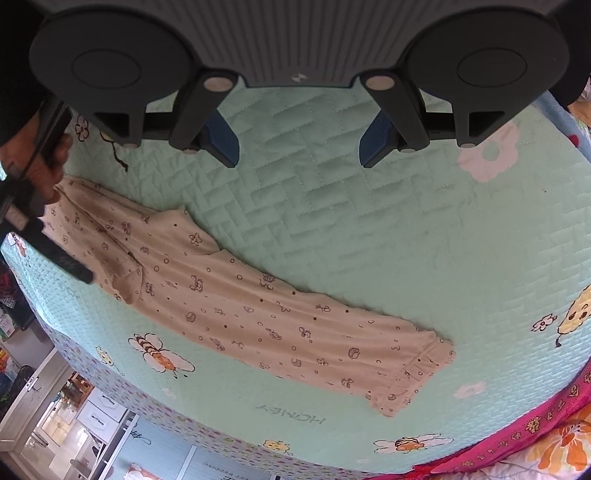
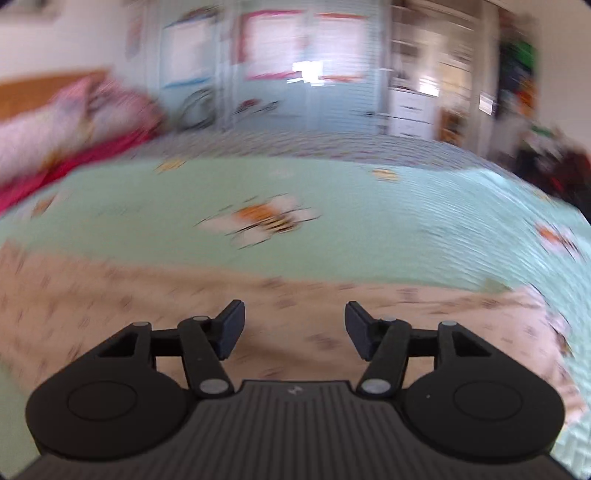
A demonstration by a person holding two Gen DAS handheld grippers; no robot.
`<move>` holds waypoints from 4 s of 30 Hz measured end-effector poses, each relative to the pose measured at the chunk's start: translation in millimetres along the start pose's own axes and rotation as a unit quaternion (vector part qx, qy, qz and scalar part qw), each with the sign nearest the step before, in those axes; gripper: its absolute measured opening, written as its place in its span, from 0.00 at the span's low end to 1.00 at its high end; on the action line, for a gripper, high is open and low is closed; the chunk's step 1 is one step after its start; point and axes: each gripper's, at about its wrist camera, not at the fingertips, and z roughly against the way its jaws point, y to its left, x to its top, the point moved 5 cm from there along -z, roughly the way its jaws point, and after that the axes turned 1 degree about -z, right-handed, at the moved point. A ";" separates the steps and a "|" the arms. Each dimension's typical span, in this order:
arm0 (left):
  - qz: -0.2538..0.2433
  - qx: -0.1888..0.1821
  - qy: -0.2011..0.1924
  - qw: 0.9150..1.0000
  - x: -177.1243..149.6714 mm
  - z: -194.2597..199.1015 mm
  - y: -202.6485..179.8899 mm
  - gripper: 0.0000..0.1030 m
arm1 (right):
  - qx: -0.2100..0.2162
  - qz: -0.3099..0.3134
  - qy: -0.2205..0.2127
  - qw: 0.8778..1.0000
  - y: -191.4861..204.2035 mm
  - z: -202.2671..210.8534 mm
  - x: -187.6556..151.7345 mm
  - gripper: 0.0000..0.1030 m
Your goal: Fold clothes
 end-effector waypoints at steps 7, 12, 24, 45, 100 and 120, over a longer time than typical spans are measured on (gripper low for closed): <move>-0.010 0.004 0.008 1.000 -3.4 -4.3 -6.6 0.72 | 0.021 0.068 0.069 0.995 31.2 -45.4 -18.6 0.60; -0.009 0.005 0.002 1.000 -0.2 0.5 -3.9 0.72 | 0.039 0.070 0.013 0.997 52.0 -17.3 -13.7 0.61; -0.025 0.005 0.012 1.000 -6.3 -6.3 -18.2 0.72 | -0.086 -0.022 0.008 0.996 -130.5 -11.0 1.9 0.67; -0.041 0.019 0.025 0.999 -8.4 -12.4 -25.2 0.72 | 0.007 0.028 0.131 0.991 -123.5 -73.2 -8.4 0.73; -0.028 -0.045 -0.032 0.998 -14.9 56.8 -41.7 0.72 | -0.005 -0.036 0.124 0.992 -45.3 136.1 6.8 0.78; -0.013 -0.058 -0.041 0.997 -15.8 64.6 -31.0 0.72 | -0.024 -0.003 0.130 0.991 2.8 156.2 21.3 0.78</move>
